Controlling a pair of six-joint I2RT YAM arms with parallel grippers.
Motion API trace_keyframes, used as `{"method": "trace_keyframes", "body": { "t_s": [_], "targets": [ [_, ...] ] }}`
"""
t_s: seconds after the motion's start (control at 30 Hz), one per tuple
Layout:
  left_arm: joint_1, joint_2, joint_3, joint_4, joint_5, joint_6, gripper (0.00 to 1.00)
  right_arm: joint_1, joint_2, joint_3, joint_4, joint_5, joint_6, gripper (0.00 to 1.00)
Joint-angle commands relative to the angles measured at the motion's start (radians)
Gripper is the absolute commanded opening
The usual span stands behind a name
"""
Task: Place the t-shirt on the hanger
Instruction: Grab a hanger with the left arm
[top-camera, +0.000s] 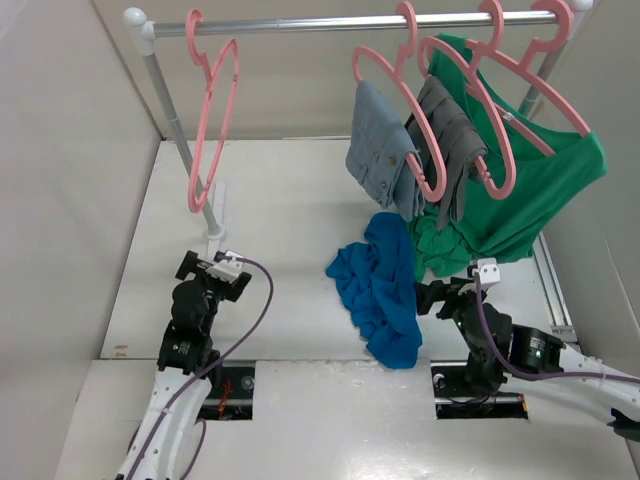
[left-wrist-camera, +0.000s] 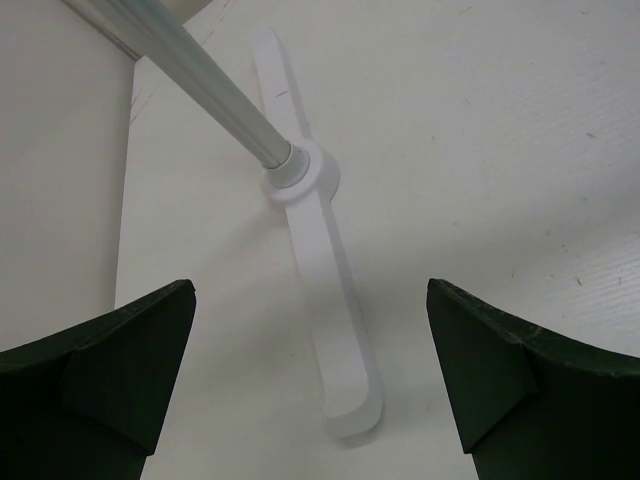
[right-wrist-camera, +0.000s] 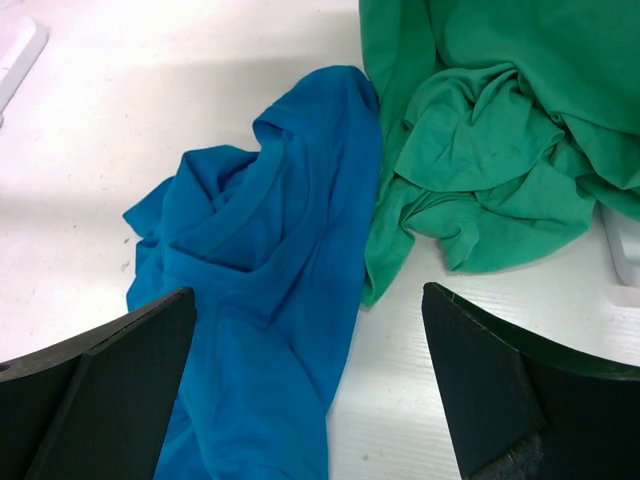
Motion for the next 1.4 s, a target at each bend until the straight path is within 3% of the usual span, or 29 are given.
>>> {"method": "trace_keyframes", "body": {
  "t_s": [0.0,0.2,0.43,0.57,0.6,0.63,0.73,0.83,1.0,1.07,1.27,1.37],
  "targets": [
    [0.004,-0.018,0.024,0.042,-0.045,-0.053,1.00,0.004,0.011,0.005,0.007,0.020,0.016,0.99],
    [0.004,-0.049,0.082,0.012,-0.056,-0.064,1.00,0.004,0.030,0.014,0.007,0.011,0.016,0.99],
    [0.004,-0.119,0.295,-0.241,0.127,0.064,1.00,0.004,0.048,0.014,0.007,-0.010,0.016,0.99],
    [0.004,-0.130,0.421,-0.358,0.084,0.074,1.00,0.004,0.048,0.014,0.007,-0.021,0.016,0.99],
    [0.004,-0.139,0.474,-0.404,0.084,0.074,0.97,0.004,0.048,0.014,0.019,-0.021,0.005,0.99],
    [0.004,-0.149,0.505,-0.433,0.084,0.063,0.87,0.004,0.048,0.014,0.019,-0.021,-0.004,0.99],
    [0.004,-0.176,0.643,-0.579,0.197,0.043,0.76,0.004,0.048,0.014,0.029,-0.032,-0.013,0.99],
    [0.004,-0.231,0.743,-0.692,0.276,0.031,0.76,0.004,0.070,0.023,0.029,-0.041,-0.013,0.99],
    [0.004,-0.307,0.817,-0.593,0.267,-0.132,0.88,0.004,0.171,0.075,0.025,-0.096,-0.013,0.99],
    [0.004,-0.273,0.898,-0.561,0.277,-0.164,0.86,0.004,0.218,0.109,0.025,-0.107,-0.013,0.99],
    [0.004,0.044,1.209,-0.628,0.341,-0.346,0.83,0.004,0.468,0.132,0.108,-0.107,-0.063,0.99],
    [0.018,0.162,1.352,-0.682,0.382,-0.383,0.83,-0.054,0.614,0.165,0.183,-0.237,-0.050,0.99]
  ]
}}
